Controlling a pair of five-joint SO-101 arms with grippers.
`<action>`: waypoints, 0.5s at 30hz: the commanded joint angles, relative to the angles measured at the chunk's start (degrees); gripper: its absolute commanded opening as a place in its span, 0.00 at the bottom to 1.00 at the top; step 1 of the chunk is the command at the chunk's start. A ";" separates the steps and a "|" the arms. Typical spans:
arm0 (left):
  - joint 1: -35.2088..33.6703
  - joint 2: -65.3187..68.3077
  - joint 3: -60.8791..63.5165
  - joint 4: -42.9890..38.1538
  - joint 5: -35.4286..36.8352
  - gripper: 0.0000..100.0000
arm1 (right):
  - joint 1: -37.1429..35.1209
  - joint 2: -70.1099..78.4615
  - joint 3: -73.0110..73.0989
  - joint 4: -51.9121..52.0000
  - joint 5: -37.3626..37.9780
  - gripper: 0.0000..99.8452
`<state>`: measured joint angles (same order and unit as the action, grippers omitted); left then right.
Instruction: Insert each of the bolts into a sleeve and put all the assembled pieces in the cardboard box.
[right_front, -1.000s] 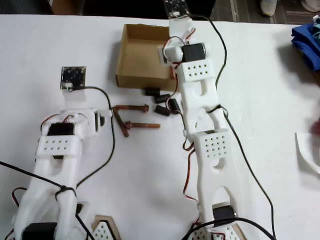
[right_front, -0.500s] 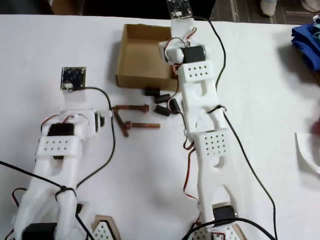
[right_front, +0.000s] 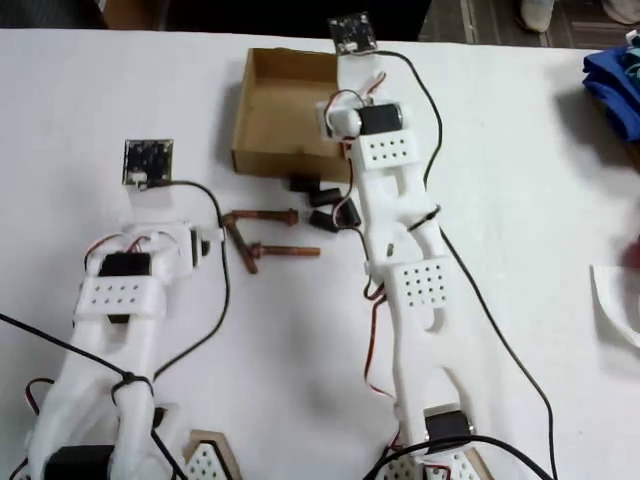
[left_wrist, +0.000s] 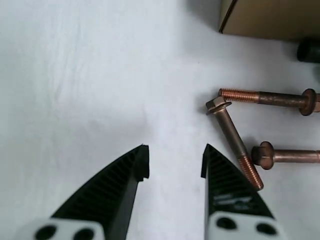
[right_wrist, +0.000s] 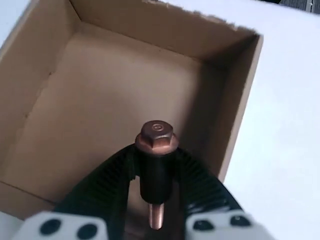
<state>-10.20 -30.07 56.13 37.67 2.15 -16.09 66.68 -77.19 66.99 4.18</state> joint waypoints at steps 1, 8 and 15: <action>-0.35 -2.11 -0.13 -0.97 -0.26 0.19 | 0.75 -0.13 -0.88 -1.63 0.26 0.02; -0.35 -2.11 -0.13 -0.97 -0.26 0.19 | 0.84 1.45 -1.14 -2.42 0.26 0.02; -0.35 -2.11 -0.13 -0.97 -0.26 0.19 | 1.19 1.45 -1.05 -2.42 0.26 0.02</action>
<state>-10.20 -30.07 56.13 37.67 2.15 -16.09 69.41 -77.19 65.93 4.18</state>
